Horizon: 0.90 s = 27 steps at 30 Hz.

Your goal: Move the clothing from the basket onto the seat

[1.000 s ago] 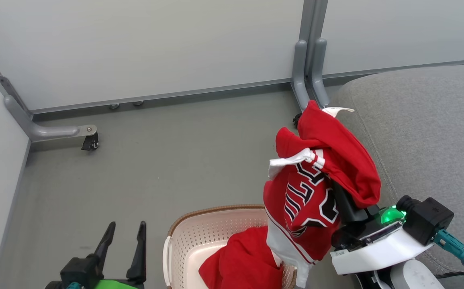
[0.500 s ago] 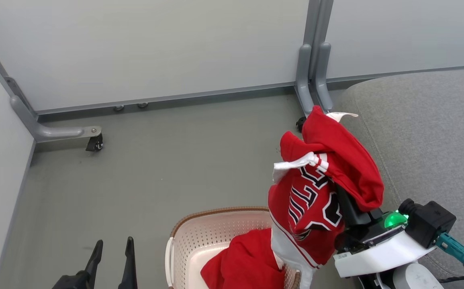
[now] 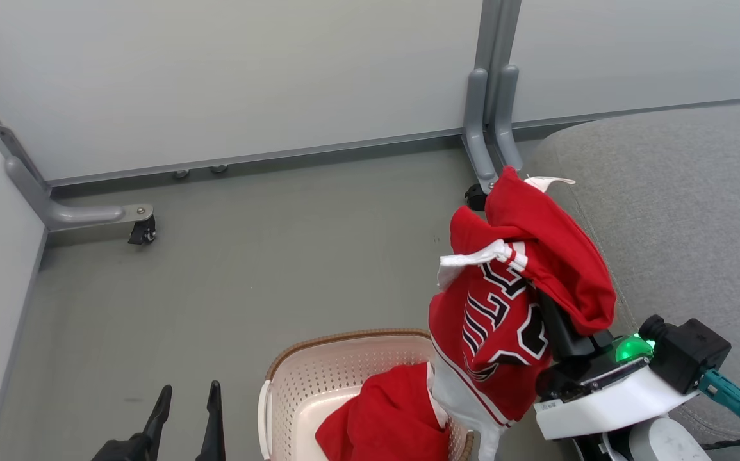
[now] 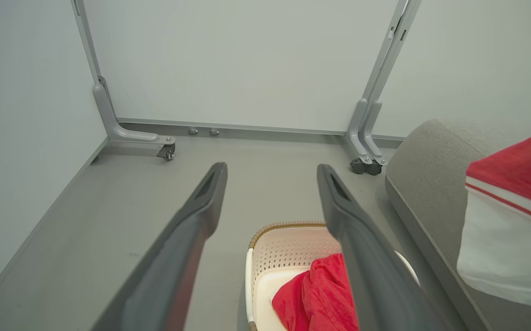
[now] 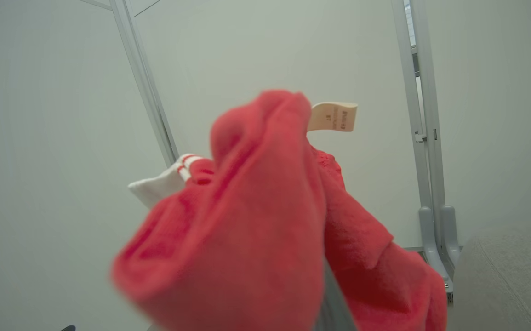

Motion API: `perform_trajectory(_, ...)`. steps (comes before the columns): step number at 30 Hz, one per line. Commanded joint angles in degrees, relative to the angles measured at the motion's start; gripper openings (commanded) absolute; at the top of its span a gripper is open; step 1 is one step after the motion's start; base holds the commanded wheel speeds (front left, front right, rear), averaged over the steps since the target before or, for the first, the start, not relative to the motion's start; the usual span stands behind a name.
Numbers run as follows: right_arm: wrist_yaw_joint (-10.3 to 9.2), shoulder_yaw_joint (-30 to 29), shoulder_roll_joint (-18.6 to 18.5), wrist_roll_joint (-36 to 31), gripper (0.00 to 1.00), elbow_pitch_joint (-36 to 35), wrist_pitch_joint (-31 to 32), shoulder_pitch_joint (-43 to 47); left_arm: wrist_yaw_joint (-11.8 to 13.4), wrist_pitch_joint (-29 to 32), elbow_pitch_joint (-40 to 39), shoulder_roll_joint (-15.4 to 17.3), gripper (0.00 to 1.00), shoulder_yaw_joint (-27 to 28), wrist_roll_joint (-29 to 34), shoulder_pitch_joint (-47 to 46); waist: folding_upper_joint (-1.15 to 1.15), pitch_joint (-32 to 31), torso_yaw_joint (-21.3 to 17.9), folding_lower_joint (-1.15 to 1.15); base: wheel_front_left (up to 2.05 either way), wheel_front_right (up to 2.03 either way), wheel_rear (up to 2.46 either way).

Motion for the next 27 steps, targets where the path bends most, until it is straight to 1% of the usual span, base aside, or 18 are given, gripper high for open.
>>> perform_trajectory(1,0.00,-0.1,-0.2,0.1,0.00,-0.1,-0.2,-0.6,-0.2,0.0,0.1,0.0,1.00,-0.5,0.4,0.0,0.00,0.0,-0.8,0.00,0.00,0.00,0.00)
perform_trajectory(4,0.00,-0.2,-0.7,-0.4,0.00,-0.3,-0.2,-0.5,-0.2,0.0,0.3,0.0,1.00,-0.9,0.5,-0.2,0.00,0.2,-1.9,0.00,0.00,0.00,0.00)
perform_trajectory(8,0.00,-0.8,-1.2,-0.6,0.00,-0.2,-0.2,-0.4,-0.2,0.0,0.3,0.0,1.00,-1.5,0.5,-0.5,0.00,0.6,-4.4,0.00,0.00,0.00,0.00)
perform_trajectory(16,0.00,-2.4,-1.9,-1.9,0.00,-0.8,-0.2,-0.8,-0.2,0.0,-0.4,0.0,1.00,-1.6,1.4,-2.2,0.00,2.2,-11.7,0.00,0.00,0.00,0.00)
perform_trajectory(27,0.00,-5.7,-1.3,-2.4,0.00,-1.4,-0.2,0.2,-0.2,0.0,-0.5,0.1,1.00,-3.1,1.7,-3.8,0.00,3.9,-21.5,0.00,0.00,0.00,0.00)
